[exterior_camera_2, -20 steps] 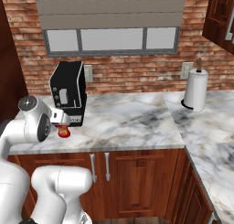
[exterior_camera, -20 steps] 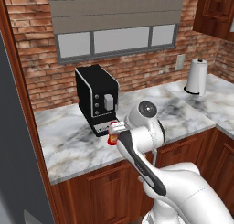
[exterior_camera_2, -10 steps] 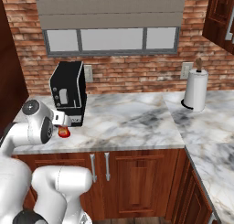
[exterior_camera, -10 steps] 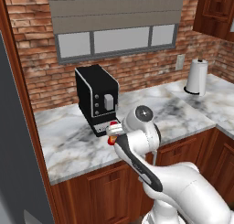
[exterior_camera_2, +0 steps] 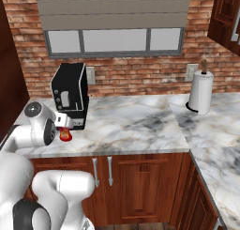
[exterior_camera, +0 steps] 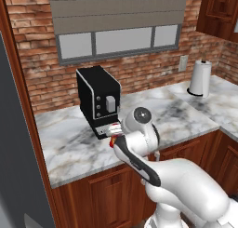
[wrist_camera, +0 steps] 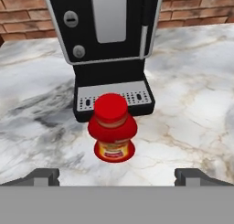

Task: Place the condiment bottle and ketchup from the counter to the top shelf of the fridge. If the existing items in the fridge are on the top shelf, move them to other shelves.

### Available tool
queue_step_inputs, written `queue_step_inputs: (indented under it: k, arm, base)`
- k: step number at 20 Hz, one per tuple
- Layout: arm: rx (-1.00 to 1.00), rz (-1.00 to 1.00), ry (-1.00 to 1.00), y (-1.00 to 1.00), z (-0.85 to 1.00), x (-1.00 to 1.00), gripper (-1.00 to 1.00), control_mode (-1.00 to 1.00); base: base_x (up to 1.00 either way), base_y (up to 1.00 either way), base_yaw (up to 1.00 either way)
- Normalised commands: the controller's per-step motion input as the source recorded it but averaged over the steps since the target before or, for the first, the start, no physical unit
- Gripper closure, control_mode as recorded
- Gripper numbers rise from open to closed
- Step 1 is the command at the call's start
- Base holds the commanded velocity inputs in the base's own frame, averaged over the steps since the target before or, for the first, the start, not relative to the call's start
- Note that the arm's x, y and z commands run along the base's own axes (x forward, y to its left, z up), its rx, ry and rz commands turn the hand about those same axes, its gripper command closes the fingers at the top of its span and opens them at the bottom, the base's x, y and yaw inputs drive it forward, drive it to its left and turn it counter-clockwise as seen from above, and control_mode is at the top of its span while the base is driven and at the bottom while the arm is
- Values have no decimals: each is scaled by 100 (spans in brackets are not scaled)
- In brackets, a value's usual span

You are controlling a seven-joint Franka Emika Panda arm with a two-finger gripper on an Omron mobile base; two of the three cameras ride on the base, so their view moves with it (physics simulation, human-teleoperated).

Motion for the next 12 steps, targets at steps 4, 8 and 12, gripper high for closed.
queue_step_inputs:
  k: [4, 8, 12]
  arm:
    - [0, 0, 0, 2, 0, 18, -100, -100]
    - [0, 0, 0, 0, 0, 17, -100, -100]
    - [0, 0, 0, 0, -1, 16, -100, -100]
  base:
    - [0, 0, 0]
    - [0, 0, 0]
    - [0, 0, 0]
